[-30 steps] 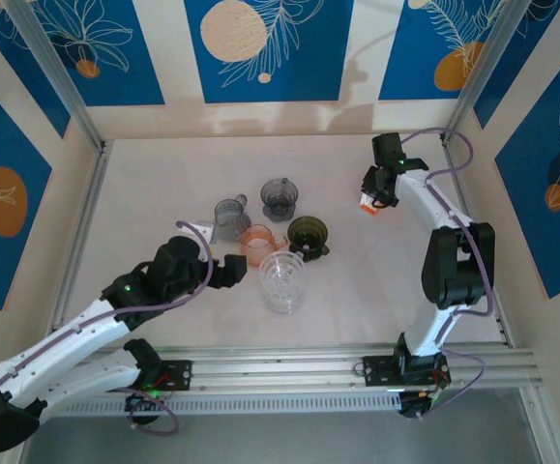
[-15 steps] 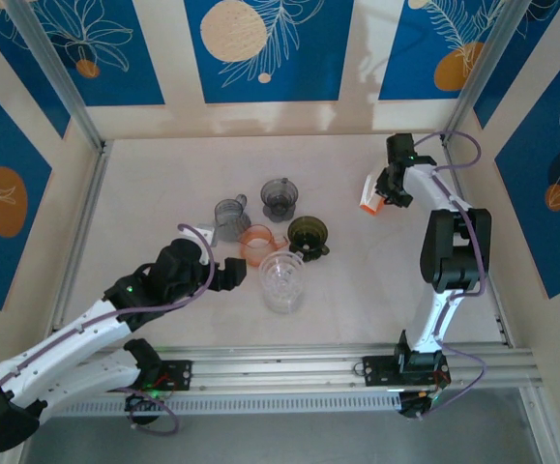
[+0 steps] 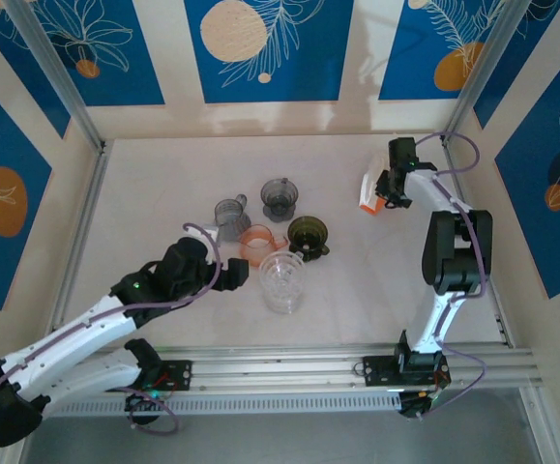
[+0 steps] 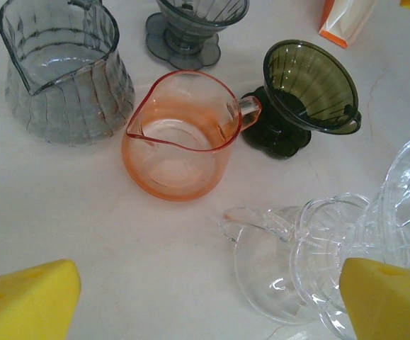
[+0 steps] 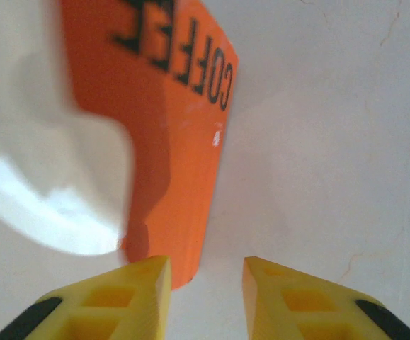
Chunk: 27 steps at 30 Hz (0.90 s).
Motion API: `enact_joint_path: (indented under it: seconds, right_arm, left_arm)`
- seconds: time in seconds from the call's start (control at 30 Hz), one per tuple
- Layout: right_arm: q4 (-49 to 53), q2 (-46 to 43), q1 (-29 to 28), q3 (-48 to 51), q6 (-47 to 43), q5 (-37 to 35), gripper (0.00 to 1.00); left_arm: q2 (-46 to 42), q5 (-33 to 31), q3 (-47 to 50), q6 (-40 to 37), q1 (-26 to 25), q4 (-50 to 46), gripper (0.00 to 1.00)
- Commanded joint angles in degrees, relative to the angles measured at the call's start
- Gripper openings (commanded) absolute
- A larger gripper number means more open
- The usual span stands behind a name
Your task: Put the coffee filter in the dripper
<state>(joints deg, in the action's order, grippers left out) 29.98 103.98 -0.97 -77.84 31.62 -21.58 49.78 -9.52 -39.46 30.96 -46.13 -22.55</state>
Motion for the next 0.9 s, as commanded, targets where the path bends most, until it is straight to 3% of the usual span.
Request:
enact_joint_path:
  seconds: [0.0, 0.07, 0.13, 0.43, 0.87]
  right_arm:
    - [-5.2, -6.3, -0.7, 3.5, -0.2, 1.4, 0.4]
    - [-6.2, -7.5, -1.0, 4.3, -0.6, 1.9, 0.47]
    - [-5.1, -6.4, -0.7, 2.8, -1.3, 2.6, 0.47]
    - [-2.0, 1.9, 0.1, -3.5, -4.8, 5.2, 0.41]
    - [-2.2, 4.6, 0.2, -4.3, -6.9, 3.6, 0.28]
  left_arm:
    - [0.6, 1.0, -0.4, 0.7, 0.5, 1.6, 0.94]
    - [1.0, 1.1, -0.5, 0.7, 0.5, 1.8, 0.94]
    - [1.3, 1.3, -0.7, 0.7, 0.6, 1.8, 0.94]
    - [1.7, 1.1, -1.0, 0.8, 0.6, 0.9, 0.94]
    - [3.4, 1.6, -2.0, 1.4, 0.7, 0.5, 0.94]
